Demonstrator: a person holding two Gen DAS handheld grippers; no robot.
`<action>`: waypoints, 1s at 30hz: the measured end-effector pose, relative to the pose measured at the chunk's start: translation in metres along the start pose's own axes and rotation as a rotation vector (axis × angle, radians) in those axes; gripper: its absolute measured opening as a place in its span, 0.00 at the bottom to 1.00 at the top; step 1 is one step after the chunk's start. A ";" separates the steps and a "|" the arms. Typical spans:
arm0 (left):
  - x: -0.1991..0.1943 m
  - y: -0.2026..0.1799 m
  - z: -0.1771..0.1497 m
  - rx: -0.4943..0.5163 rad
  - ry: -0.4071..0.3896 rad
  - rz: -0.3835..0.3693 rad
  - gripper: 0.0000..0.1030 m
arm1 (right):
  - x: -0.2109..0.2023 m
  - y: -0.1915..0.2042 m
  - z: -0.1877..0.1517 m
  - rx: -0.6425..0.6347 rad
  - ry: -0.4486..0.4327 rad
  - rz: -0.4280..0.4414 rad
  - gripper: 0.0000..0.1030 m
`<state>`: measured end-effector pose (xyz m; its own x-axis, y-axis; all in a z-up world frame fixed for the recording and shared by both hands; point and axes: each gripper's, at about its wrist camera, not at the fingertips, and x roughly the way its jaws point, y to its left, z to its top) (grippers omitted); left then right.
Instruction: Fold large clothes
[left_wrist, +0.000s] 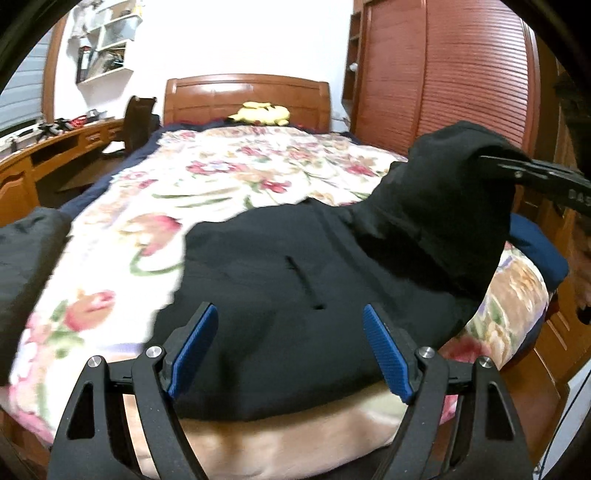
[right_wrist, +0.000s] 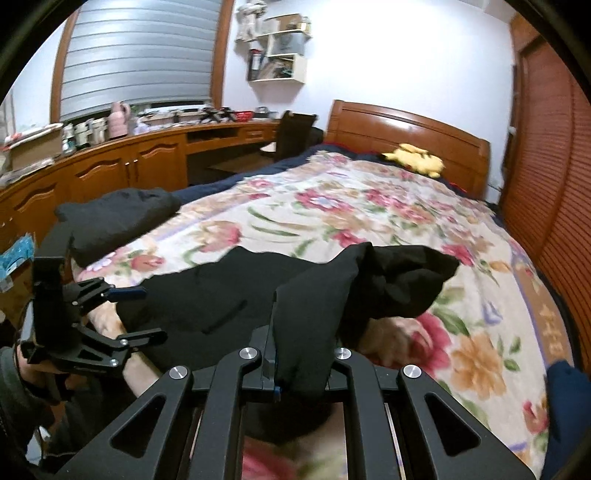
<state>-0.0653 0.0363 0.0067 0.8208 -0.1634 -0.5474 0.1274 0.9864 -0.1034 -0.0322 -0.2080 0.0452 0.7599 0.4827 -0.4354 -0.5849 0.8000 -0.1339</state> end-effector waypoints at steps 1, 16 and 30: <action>-0.005 0.007 -0.001 -0.004 -0.006 0.009 0.79 | 0.005 0.006 0.005 -0.011 0.000 0.007 0.09; -0.027 0.111 -0.022 -0.152 0.006 0.144 0.79 | 0.132 0.122 0.029 -0.127 0.125 0.233 0.09; -0.042 0.119 -0.018 -0.161 -0.046 0.133 0.79 | 0.107 0.074 0.041 -0.053 0.017 0.247 0.63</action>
<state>-0.0946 0.1606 0.0022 0.8495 -0.0272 -0.5268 -0.0713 0.9836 -0.1658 0.0171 -0.0822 0.0256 0.5870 0.6550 -0.4758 -0.7671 0.6380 -0.0680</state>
